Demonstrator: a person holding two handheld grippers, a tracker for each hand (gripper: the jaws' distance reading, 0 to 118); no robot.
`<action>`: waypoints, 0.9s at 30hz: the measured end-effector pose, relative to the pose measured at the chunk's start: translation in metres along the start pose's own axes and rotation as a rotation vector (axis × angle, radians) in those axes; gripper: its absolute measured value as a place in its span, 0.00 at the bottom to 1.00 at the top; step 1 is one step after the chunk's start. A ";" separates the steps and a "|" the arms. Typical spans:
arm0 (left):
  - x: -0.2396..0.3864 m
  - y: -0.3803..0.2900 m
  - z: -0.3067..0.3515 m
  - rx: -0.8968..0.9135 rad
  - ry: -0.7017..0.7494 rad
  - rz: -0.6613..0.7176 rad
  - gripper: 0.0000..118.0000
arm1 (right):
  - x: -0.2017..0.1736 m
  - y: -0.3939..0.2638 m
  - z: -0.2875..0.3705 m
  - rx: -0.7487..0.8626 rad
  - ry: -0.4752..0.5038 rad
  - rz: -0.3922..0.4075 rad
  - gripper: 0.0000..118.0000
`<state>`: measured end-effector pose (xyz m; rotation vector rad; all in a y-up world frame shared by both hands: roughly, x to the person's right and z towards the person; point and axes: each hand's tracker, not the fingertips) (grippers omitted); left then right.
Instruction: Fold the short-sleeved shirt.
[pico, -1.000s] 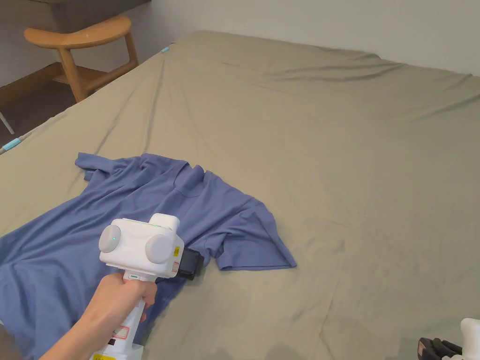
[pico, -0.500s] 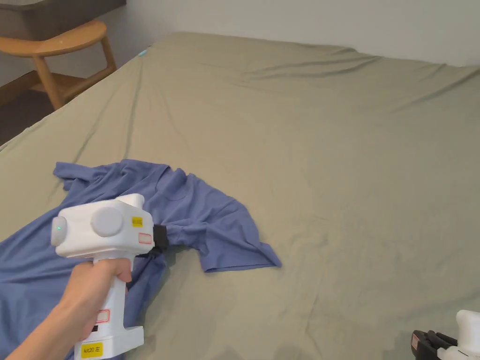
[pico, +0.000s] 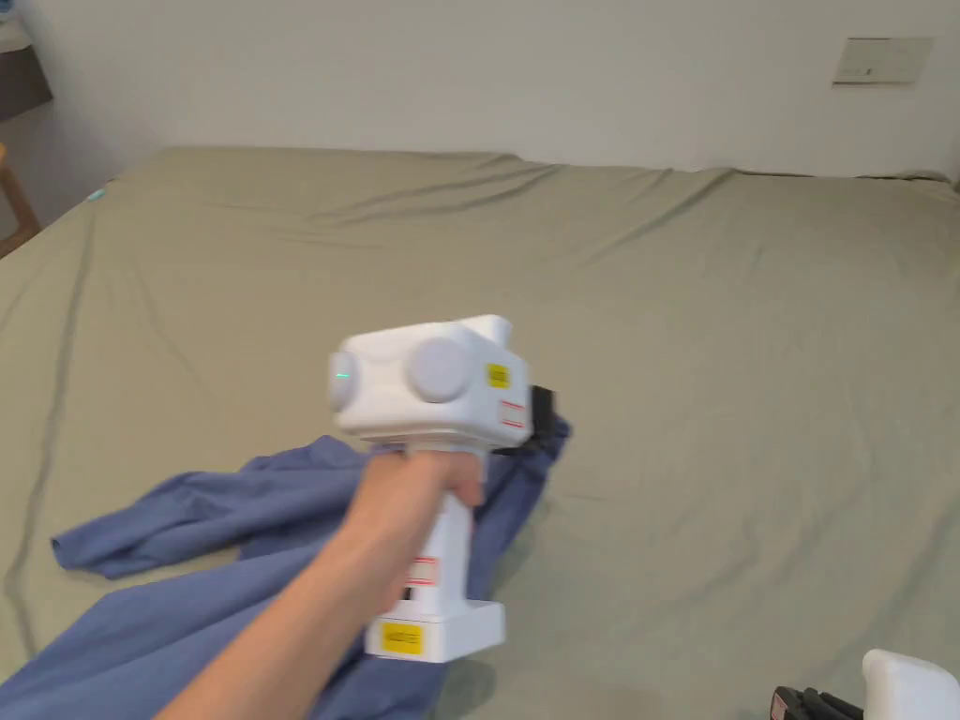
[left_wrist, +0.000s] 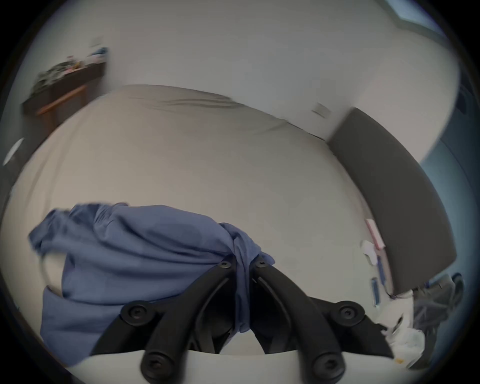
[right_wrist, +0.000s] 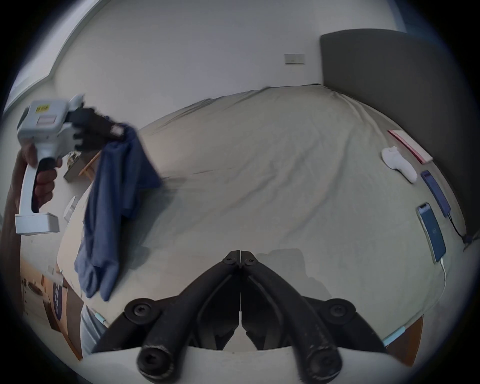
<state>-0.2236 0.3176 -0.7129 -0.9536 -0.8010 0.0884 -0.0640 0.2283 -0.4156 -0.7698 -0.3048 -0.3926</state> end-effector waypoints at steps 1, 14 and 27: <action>0.022 0.001 -0.021 -0.007 0.006 0.003 0.06 | 0.008 0.000 0.001 0.001 -0.011 -0.014 0.00; 0.126 -0.066 -0.248 -0.459 0.070 -0.103 1.00 | 0.079 -0.011 -0.005 -0.048 -0.121 -0.150 0.00; -0.077 -0.106 0.041 -0.123 0.196 -0.021 0.00 | 0.033 -0.017 -0.010 -0.070 -0.022 -0.105 0.00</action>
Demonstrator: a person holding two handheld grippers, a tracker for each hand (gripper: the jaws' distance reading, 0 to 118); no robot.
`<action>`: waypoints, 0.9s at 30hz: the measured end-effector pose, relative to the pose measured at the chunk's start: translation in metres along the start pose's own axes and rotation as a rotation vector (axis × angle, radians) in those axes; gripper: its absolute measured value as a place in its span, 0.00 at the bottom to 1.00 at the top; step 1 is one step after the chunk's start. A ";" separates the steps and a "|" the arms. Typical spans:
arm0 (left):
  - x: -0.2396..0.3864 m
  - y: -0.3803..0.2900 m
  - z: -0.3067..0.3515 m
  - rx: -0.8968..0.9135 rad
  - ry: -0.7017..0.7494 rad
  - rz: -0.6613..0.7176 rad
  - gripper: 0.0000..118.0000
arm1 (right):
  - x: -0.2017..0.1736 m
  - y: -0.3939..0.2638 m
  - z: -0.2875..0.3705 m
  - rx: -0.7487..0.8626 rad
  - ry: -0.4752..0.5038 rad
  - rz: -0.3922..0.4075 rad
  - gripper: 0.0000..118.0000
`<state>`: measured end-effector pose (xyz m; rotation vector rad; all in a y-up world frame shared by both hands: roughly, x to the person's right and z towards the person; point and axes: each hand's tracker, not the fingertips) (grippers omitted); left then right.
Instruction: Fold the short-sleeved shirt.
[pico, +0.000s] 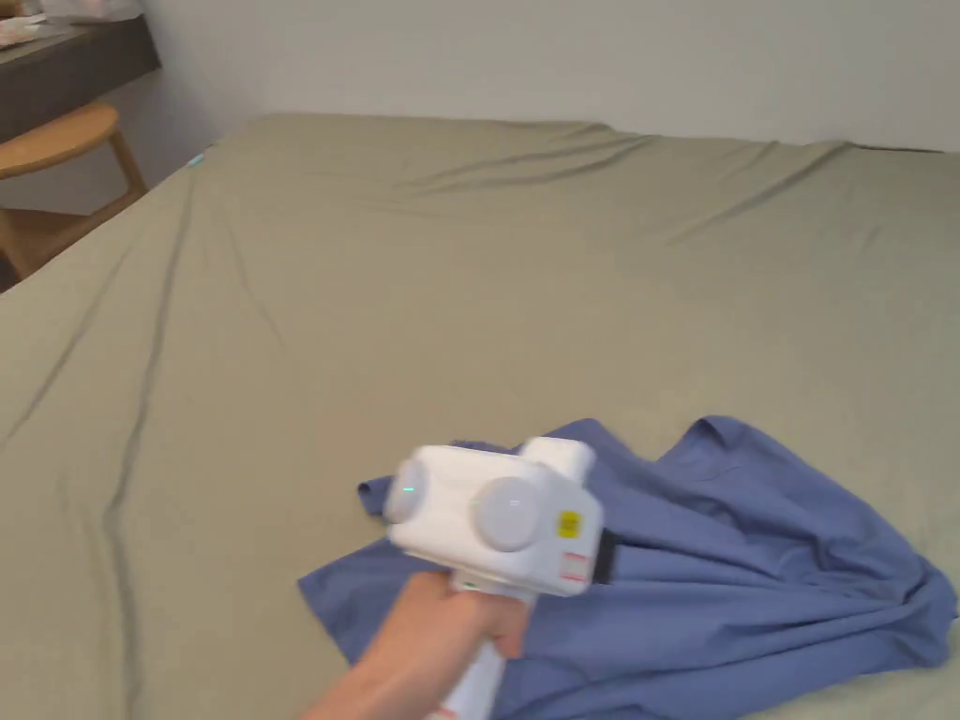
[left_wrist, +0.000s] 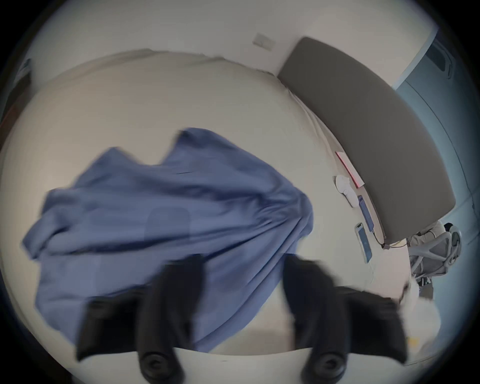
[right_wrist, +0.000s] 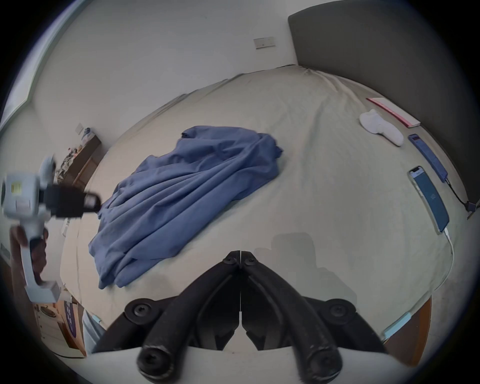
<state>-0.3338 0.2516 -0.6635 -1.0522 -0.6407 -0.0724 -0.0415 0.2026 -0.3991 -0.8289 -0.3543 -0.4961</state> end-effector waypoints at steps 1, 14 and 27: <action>-0.025 -0.007 0.009 0.020 0.058 0.012 0.00 | -0.005 -0.001 -0.003 -0.006 0.013 0.001 0.00; -0.169 -0.026 -0.004 -0.093 0.293 0.178 0.92 | -0.054 -0.017 -0.015 -0.078 0.048 0.082 0.00; -0.129 -0.052 -0.005 -0.089 0.236 0.068 0.00 | -0.057 -0.002 -0.023 -0.100 0.020 0.121 0.00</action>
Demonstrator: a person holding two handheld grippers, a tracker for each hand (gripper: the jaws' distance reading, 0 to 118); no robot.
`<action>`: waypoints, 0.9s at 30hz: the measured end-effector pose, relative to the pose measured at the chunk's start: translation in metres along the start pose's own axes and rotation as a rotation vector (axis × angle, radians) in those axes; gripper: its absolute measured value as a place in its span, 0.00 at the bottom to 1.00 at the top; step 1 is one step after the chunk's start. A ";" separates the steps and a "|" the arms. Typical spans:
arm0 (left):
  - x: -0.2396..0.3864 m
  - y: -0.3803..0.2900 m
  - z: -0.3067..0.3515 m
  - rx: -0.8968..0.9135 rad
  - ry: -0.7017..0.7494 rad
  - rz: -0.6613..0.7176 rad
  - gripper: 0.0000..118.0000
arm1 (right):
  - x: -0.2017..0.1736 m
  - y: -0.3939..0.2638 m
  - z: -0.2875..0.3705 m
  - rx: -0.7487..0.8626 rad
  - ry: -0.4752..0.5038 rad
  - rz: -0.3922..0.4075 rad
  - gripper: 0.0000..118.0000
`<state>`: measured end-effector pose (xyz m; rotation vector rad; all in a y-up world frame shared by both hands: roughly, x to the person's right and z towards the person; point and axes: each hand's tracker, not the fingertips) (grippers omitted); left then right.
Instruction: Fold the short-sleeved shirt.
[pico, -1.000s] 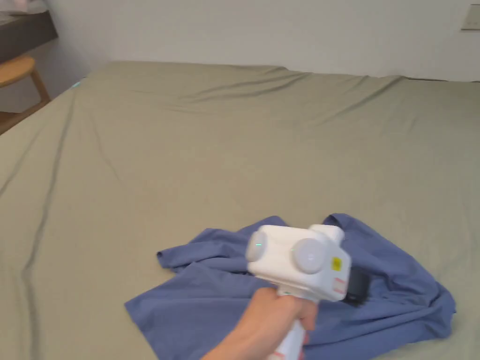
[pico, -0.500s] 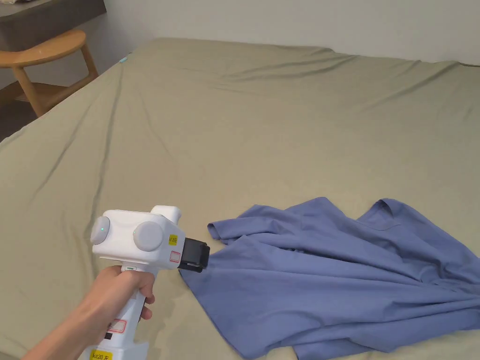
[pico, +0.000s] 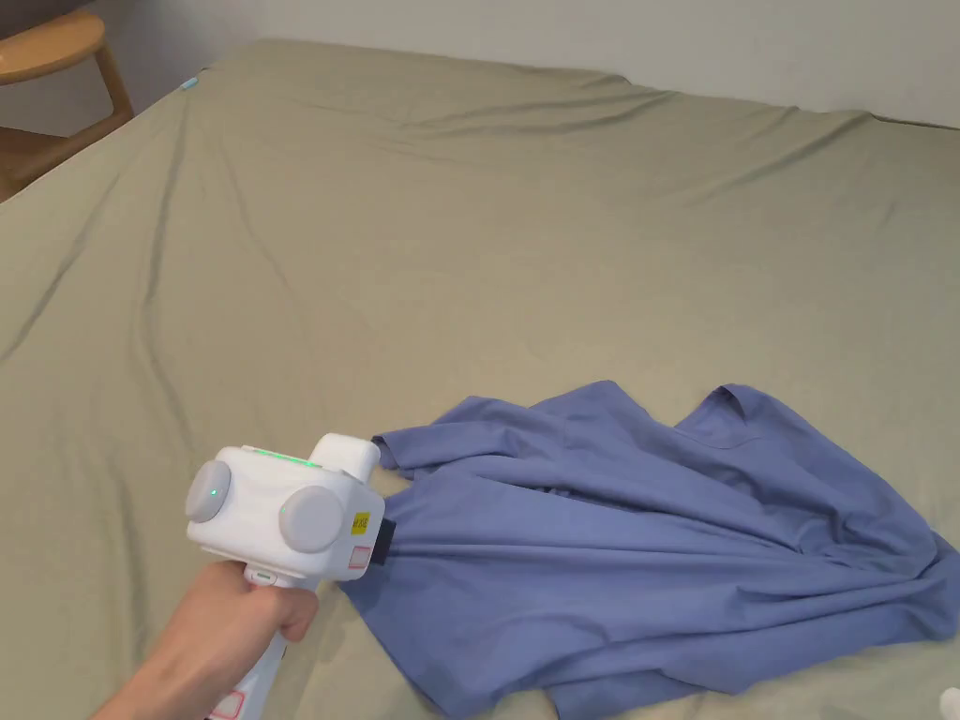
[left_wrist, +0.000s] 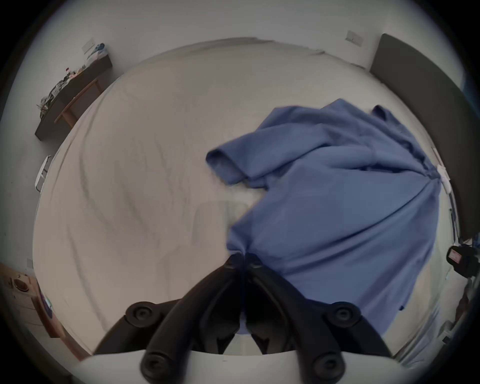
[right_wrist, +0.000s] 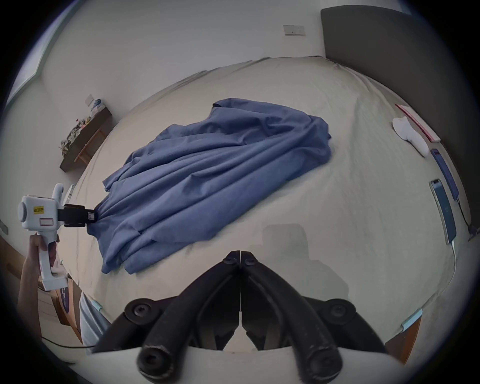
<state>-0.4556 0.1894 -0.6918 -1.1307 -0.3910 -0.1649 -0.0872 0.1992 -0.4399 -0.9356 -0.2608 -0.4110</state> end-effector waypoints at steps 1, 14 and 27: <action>-0.001 -0.004 0.003 0.004 -0.028 0.006 0.00 | -0.005 0.004 -0.003 0.003 0.005 0.015 0.00; -0.029 -0.010 -0.010 0.016 -0.163 0.167 0.00 | -0.168 0.176 -0.094 0.053 0.129 0.416 0.00; -0.038 -0.006 -0.026 -0.004 -0.201 0.211 0.00 | -0.271 0.252 -0.260 -0.258 0.124 0.603 1.00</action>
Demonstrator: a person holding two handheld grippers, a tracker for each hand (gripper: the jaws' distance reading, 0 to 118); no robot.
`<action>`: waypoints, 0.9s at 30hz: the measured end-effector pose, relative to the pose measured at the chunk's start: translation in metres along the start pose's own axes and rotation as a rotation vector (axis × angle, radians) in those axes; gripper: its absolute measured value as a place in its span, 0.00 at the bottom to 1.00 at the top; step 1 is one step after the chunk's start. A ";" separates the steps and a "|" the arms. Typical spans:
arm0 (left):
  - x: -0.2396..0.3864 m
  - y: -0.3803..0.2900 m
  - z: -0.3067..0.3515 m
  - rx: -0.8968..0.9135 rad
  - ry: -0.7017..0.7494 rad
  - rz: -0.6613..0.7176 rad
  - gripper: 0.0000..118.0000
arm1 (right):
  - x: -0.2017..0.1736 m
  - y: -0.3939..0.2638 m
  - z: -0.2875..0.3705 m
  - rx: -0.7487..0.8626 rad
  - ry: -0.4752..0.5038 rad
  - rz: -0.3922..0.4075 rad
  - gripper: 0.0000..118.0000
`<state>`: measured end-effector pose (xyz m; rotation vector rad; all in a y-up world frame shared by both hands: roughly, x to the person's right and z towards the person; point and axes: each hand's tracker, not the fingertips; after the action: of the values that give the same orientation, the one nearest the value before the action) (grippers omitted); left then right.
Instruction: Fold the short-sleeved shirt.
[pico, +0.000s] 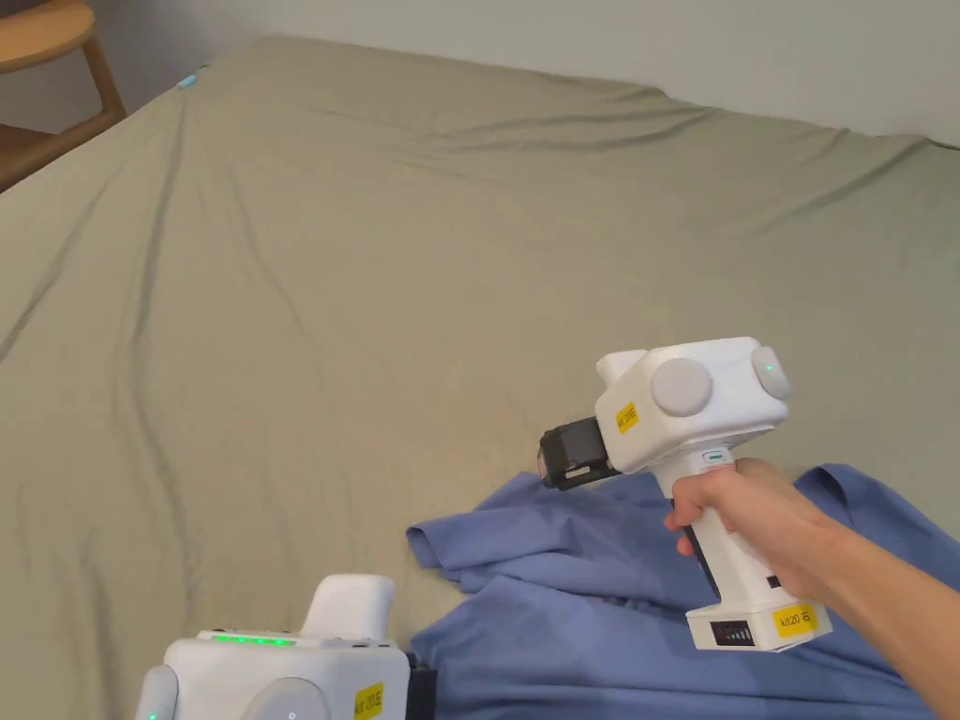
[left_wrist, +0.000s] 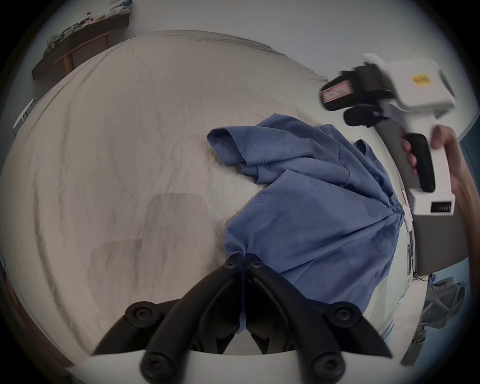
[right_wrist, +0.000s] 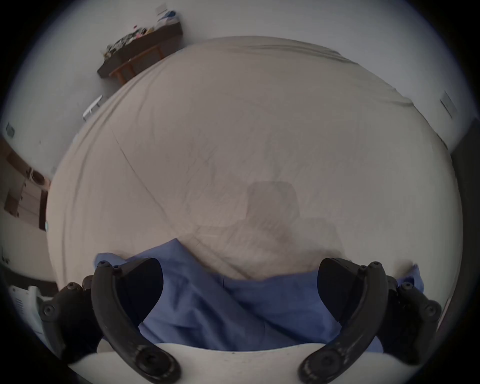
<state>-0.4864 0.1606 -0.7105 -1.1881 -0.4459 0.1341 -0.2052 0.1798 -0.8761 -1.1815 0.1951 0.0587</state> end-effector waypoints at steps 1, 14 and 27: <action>-0.001 0.000 -0.001 -0.002 -0.001 0.004 0.00 | -0.004 0.001 -0.006 -0.019 -0.017 0.026 1.00; 0.001 0.005 0.012 0.010 0.016 0.022 0.00 | 0.007 -0.023 0.034 0.085 -0.013 -0.027 0.00; 0.029 0.063 0.129 0.227 0.066 0.007 0.00 | 0.095 -0.062 0.264 0.398 -0.220 -0.165 0.00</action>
<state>-0.5037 0.3054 -0.7222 -0.9678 -0.3584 0.1471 -0.0708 0.3944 -0.7408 -0.7831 -0.0834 0.0039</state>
